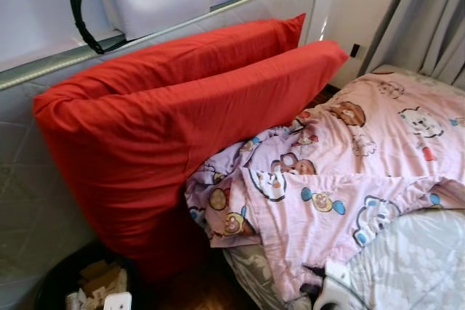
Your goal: Clean up the room
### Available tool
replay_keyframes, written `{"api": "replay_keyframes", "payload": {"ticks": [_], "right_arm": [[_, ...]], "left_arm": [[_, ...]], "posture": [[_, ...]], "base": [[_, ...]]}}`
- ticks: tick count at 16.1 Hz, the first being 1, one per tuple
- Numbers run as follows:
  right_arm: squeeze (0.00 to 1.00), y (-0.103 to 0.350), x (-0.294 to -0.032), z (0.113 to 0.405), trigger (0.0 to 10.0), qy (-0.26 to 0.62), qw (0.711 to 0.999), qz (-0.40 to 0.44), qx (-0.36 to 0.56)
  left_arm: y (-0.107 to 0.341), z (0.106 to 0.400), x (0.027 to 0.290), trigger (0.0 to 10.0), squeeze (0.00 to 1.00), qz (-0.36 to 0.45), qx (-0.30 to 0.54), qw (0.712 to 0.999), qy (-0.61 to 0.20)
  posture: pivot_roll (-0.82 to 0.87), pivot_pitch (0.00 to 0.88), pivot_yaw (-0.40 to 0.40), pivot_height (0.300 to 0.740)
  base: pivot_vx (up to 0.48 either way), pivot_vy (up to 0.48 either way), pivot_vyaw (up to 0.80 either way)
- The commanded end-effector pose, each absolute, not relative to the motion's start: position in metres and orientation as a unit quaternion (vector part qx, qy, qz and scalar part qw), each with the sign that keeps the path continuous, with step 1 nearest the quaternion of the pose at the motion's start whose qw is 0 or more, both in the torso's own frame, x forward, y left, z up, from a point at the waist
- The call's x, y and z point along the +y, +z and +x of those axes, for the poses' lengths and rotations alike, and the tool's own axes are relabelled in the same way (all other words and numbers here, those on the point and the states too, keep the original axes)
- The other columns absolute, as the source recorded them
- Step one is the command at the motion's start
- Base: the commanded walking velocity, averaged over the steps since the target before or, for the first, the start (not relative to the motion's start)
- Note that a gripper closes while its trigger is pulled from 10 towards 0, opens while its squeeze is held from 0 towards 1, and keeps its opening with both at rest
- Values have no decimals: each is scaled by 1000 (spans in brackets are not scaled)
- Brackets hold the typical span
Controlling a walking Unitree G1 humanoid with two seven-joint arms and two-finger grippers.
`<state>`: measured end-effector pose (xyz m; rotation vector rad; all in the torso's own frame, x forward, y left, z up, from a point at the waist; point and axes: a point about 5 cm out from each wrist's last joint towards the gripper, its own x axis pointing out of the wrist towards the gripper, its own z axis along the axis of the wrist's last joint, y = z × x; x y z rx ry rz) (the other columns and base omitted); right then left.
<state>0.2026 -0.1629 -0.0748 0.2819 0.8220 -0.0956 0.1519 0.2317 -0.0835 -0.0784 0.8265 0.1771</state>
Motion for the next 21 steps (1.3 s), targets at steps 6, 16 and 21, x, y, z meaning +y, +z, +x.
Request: {"api": "replay_keyframes", "payload": {"ticks": [6, 16, 21], "right_arm": [[0, -57, -159, 229, 10000, -17, 932, 127, 339], [0, -69, -158, 210, 10000, -32, 919, 125, 373], [0, -60, -153, 224, 10000, -20, 930, 129, 344]], "left_arm": [[-37, 226, 219, 10000, 0, -38, 233, 970, 54], [-50, 210, 220, 10000, 0, -37, 270, 960, 61], [-28, 235, 214, 10000, 0, -39, 201, 978, 46]], "posture": [[118, 0, -19, 740], [113, 13, -17, 740], [117, 48, -15, 740]], "base": [[0, 0, 0], [0, 157, 0], [0, 0, 0]]}}
